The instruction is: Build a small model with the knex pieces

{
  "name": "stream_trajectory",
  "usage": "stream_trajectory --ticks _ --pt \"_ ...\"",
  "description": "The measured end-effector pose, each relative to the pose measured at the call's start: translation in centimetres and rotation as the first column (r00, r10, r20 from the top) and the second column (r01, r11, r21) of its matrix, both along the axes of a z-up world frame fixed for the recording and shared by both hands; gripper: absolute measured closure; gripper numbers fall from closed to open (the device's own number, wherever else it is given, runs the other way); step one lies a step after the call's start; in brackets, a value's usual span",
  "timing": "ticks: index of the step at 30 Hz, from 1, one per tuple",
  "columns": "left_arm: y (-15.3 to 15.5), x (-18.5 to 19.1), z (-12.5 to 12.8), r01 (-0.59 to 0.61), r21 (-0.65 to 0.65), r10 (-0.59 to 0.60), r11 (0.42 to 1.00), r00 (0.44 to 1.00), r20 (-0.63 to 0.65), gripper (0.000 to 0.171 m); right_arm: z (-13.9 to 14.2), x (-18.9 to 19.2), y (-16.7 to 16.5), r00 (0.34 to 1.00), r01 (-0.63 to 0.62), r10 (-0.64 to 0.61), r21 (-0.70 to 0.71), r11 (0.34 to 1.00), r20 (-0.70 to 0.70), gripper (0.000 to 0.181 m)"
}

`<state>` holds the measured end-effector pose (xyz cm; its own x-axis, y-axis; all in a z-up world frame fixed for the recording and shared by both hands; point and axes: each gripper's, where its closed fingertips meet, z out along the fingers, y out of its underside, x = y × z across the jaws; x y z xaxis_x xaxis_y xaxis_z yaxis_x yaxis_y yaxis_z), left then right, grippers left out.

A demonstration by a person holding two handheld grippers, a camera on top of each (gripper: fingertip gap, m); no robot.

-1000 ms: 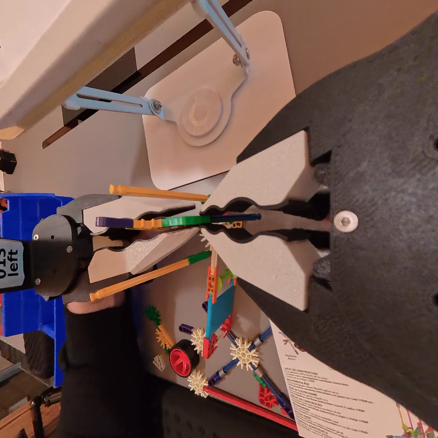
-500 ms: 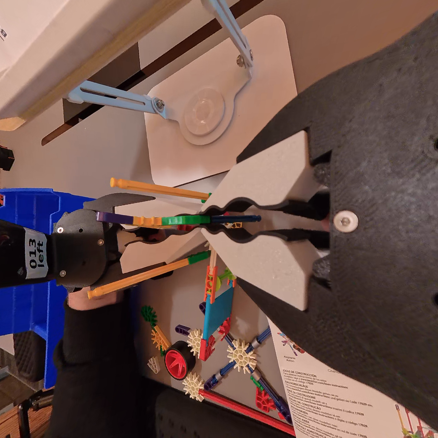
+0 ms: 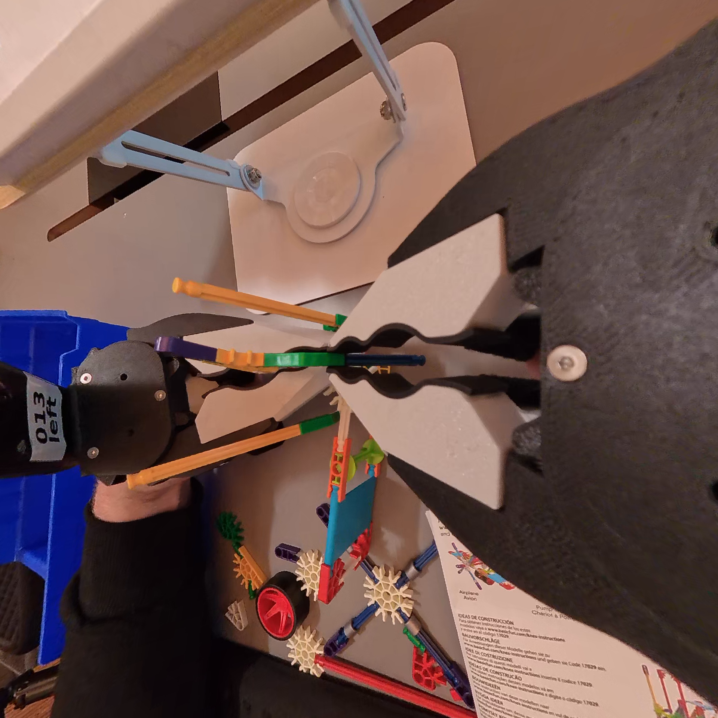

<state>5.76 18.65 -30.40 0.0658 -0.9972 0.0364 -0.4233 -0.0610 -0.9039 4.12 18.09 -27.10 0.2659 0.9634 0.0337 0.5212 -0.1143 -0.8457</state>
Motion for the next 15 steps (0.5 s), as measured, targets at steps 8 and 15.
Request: stream_trajectory --ticks 8,15 --pt "0.43 0.06 -0.04 -0.021 0.014 0.021 1.000 1.000 -0.004 0.171 -0.01 0.01 -0.29 1.000 -0.006 0.006 0.001 1.000 0.024 0.178" --pt "0.60 0.07 -0.10 -0.029 0.022 0.029 0.999 1.000 -0.011 0.171 -0.05 -0.12 -0.79 0.999 -0.026 0.026 0.004 1.000 0.043 0.178"
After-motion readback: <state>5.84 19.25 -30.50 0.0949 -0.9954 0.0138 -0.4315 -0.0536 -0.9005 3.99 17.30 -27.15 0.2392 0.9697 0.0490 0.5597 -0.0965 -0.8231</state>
